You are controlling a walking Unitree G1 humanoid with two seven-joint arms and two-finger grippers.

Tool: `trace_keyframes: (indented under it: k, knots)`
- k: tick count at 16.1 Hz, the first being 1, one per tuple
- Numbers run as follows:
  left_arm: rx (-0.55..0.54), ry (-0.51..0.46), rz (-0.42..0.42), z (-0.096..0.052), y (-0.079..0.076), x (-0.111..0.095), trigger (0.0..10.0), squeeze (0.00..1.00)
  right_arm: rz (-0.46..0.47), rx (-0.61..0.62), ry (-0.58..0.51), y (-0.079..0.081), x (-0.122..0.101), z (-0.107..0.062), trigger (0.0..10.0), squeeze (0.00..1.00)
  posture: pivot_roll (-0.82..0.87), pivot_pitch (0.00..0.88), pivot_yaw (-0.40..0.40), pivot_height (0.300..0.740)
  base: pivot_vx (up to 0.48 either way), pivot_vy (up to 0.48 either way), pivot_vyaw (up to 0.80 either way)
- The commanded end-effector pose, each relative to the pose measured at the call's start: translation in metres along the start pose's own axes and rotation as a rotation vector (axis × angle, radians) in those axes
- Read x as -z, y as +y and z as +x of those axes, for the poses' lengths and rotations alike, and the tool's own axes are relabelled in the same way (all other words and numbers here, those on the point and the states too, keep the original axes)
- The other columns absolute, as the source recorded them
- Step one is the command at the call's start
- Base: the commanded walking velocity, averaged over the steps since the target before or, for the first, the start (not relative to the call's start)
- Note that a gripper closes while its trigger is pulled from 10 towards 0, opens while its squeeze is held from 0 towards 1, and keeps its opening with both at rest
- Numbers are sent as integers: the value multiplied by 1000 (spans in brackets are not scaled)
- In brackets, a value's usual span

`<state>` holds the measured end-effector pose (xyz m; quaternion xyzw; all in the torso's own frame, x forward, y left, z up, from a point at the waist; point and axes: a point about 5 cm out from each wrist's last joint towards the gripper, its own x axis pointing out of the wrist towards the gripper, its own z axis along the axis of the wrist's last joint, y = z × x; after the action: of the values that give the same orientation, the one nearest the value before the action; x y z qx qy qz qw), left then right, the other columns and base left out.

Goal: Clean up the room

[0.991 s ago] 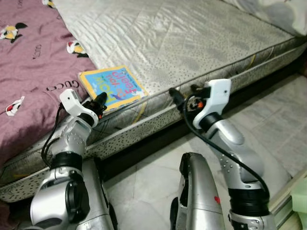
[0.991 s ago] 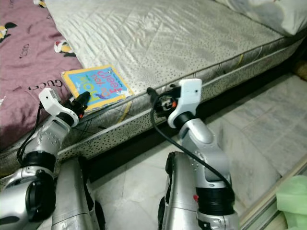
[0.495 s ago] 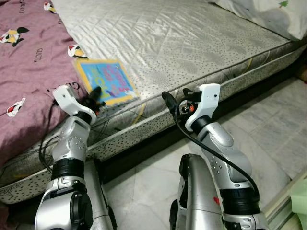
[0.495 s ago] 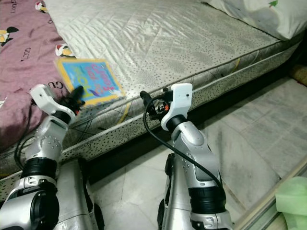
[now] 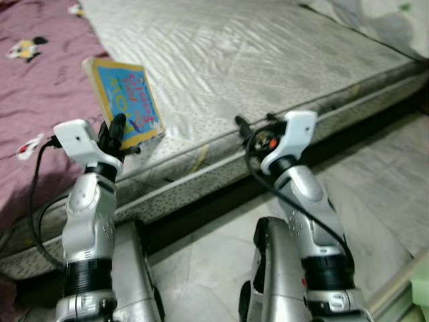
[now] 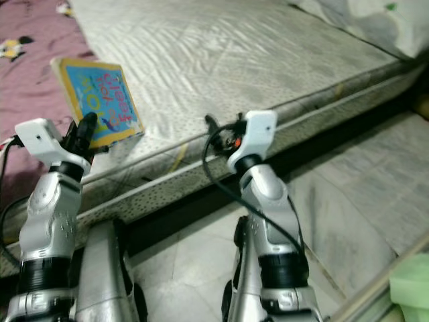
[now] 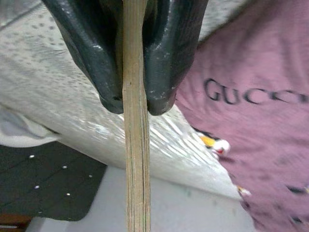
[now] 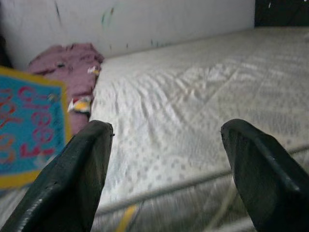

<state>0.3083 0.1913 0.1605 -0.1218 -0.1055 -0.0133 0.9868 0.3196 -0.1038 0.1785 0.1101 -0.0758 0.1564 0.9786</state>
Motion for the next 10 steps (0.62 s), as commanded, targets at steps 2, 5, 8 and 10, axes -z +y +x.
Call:
trace_keyframes:
  k: [2,5,8,10]
  knots:
    - [17,-92,184,-3,-13,-19,10000,0,-4,22,-22,-4,-2,4,10000,0,20,0,-20,453,0,0,0]
    - [-43,-80,239,-10,-12,-21,10000,0,-5,25,-41,-6,-5,9,10000,0,20,0,-20,488,0,0,0]
    - [-44,-77,246,-12,-10,-23,10000,0,1,39,-52,-8,-6,9,10000,0,18,0,-17,518,0,0,0]
    - [-50,-80,251,-12,-11,-25,10000,0,8,46,-54,-9,-5,9,10000,0,15,0,-11,538,0,0,0]
